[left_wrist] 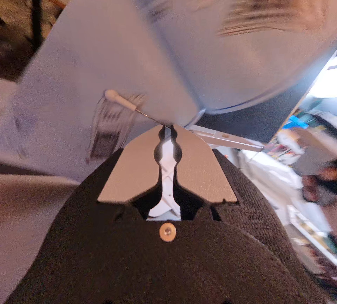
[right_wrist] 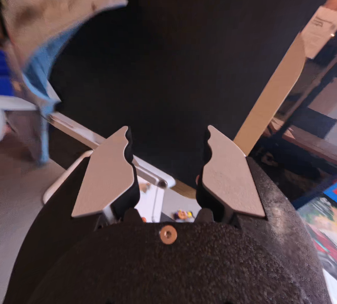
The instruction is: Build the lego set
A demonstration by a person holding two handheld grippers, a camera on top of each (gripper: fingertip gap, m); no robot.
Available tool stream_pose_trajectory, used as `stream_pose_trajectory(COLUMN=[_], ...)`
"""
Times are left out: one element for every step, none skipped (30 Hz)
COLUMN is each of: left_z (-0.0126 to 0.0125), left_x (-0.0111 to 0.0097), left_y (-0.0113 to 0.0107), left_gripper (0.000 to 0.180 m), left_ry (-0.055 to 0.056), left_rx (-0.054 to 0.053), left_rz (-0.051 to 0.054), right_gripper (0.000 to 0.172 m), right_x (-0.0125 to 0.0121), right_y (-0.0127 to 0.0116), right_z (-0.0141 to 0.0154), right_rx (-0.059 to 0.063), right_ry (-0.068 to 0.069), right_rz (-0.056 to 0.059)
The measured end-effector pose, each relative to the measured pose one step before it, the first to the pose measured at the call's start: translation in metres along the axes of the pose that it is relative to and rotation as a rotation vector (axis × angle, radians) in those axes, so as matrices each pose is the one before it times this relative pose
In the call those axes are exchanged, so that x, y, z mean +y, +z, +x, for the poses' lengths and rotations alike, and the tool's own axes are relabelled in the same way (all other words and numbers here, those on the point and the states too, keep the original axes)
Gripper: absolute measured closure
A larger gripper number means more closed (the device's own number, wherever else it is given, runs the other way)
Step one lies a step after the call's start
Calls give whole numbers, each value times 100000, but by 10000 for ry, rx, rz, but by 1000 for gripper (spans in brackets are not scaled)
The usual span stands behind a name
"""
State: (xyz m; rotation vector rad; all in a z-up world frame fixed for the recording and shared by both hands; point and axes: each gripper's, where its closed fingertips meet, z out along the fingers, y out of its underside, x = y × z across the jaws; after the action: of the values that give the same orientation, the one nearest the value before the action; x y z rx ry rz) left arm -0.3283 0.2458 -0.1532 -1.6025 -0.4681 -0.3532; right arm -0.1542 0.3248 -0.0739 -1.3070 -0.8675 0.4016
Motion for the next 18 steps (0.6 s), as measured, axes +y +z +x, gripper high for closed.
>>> stream_pose_trajectory(left_z=[90, -178, -225, -301, -266, -177, -109, -12, -4, 9, -4, -15, 1, 5, 6, 11, 6, -6], left_x=[-378, -303, -245, -39, -3, 4, 27, 42, 30, 23, 22, -6, -8, -6, -25, 4, -11, -6], left_y=[271, 419, 435, 375, 278, 161, 61, -2, -14, -26, -21, -22, -5, -2, 1, 11, -7, 0], left_gripper=[174, 174, 174, 174, 174, 174, 174, 173, 173, 173, 173, 173, 173, 173, 173, 173, 173, 173], left_ry=[934, 731, 523, 110, 63, 58, 50, 25, 23, 36, 57, 88, 121, 112, 113, 102, 108, 161], left_rx=[-398, -387, -198, -109, -11, 39, 24, 18, -18, -20, -14, -10, -20, -13, -6, -10, -9, -23], left_rz=[-101, -142, -111, -176, -120, -30, 42, 78, 102, 96, 66, 47, 30, 7, 11, 20, 25, 17], right_gripper=[97, 97, 96, 95, 96, 97, 98, 98, 98, 97, 97, 96, 95, 95, 95, 96, 98, 99], right_x=[-2457, -1797, -1003, -642, -540, -327, -146, 10, 121, 237, 280, 306, 289, 245, 237, 246, 201, 14], right_y=[-861, -338, 44, 151, 120, 130, 195, 274, 376, 477, 568, 669, 726, 764, 761, 734, 673, 580], right_z=[-849, -965, -935, -967, -856, -551, -451, -562, -758, -881, -857, -970, -1058, -1092, -936, -497, -444, -569], right_rx=[-477, -354, -263, -325, -308, -135, -89, -175, -304, -345, -291, -337, -404, -453, -412, -174, -183, -300], right_ry=[364, 112, -57, -4, -7, -143, -215, -119, -23, -67, -187, -279, -292, -325, -404, -534, -661, -535], right_rz=[731, 403, 77, 27, 91, 23, -15, -52, -92, -131, -133, -144, -133, -124, -139, -162, -117, -7])
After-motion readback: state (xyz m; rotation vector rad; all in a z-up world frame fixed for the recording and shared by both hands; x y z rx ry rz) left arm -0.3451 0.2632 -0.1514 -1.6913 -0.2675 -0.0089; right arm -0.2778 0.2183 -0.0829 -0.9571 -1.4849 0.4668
